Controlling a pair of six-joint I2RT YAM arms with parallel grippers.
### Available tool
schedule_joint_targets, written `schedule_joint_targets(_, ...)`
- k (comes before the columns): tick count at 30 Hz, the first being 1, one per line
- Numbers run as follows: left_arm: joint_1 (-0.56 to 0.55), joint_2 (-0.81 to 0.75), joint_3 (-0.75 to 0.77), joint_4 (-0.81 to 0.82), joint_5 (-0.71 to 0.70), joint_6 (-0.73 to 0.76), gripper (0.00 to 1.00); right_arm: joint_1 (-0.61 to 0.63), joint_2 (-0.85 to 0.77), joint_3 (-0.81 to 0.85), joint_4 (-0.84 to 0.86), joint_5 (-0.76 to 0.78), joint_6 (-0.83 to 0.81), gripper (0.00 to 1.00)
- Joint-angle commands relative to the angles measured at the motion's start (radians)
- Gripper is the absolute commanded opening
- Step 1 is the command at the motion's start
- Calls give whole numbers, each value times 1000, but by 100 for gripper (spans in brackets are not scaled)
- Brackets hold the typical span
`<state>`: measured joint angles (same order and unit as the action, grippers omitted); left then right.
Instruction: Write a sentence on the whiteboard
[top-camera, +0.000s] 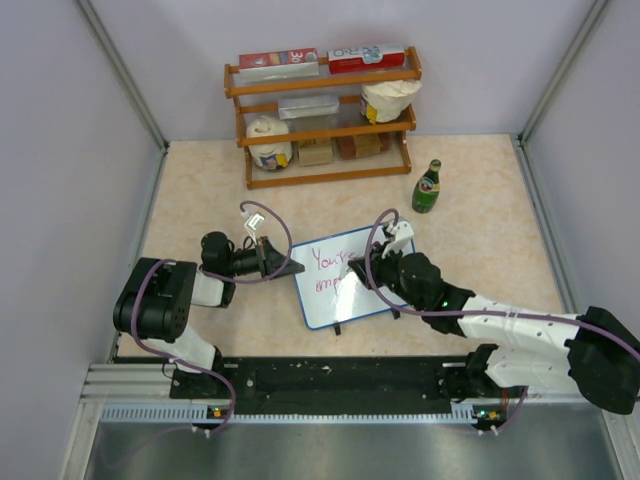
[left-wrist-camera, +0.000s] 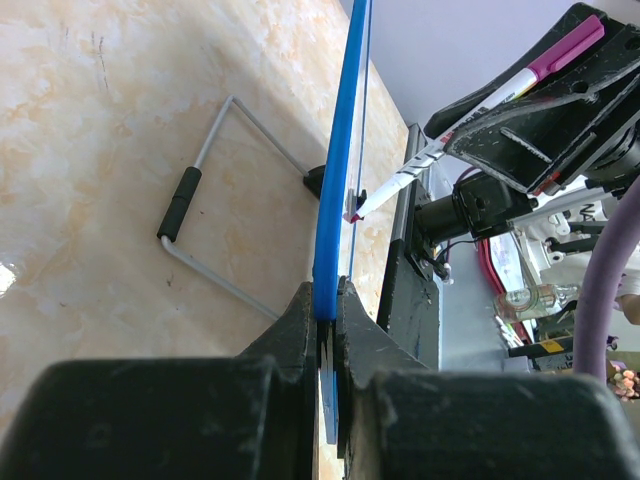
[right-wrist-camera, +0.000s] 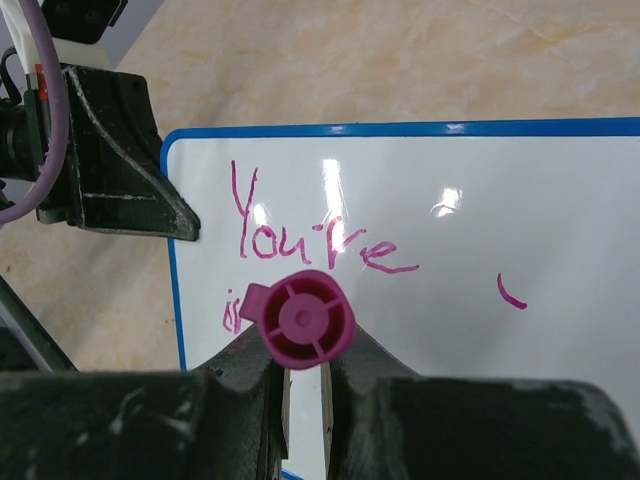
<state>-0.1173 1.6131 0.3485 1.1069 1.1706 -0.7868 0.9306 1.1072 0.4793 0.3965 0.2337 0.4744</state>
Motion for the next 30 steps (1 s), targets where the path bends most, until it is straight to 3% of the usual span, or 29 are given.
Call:
schedule_joint_targets(1,16,13,-3,45,-60,55,0,-9,-9,-18,-11,-5,-2,0)
schedule_joint_targets(30,16,13,-3,45,-58,55,0,-9,-10,42,-15,72,-13,0)
